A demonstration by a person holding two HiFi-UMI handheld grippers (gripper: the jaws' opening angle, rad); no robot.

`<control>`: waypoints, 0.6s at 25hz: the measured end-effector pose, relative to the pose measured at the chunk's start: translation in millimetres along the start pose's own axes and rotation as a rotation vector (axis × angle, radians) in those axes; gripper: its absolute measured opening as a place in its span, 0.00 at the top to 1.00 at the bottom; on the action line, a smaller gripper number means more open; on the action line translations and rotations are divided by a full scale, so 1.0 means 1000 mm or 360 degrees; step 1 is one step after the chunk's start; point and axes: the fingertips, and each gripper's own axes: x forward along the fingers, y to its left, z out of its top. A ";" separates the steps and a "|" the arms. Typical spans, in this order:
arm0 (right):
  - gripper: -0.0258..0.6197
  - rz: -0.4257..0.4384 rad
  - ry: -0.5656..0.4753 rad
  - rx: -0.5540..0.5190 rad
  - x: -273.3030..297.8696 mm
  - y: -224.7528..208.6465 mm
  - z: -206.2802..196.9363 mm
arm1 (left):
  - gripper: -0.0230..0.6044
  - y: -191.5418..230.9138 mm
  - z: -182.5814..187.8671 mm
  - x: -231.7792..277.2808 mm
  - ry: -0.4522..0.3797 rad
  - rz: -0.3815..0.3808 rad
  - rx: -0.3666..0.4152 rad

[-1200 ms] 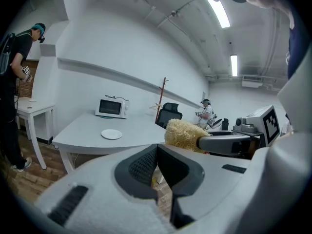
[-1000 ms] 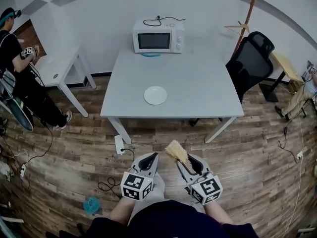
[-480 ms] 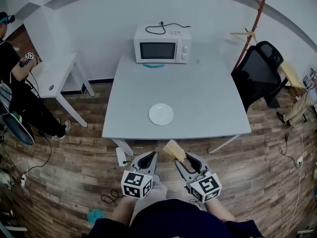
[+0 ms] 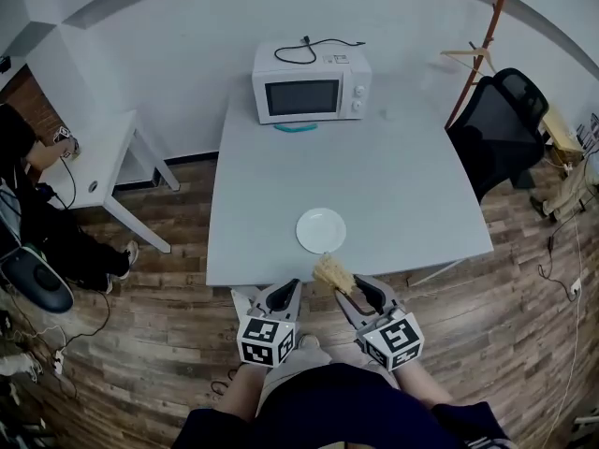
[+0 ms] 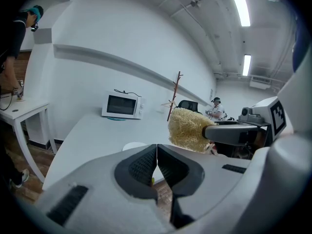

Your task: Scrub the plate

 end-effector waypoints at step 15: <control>0.72 -0.0142 0.0102 0.0059 0.035 -0.031 -0.018 | 0.93 0.042 -0.014 0.046 0.0082 -0.0038 -0.0019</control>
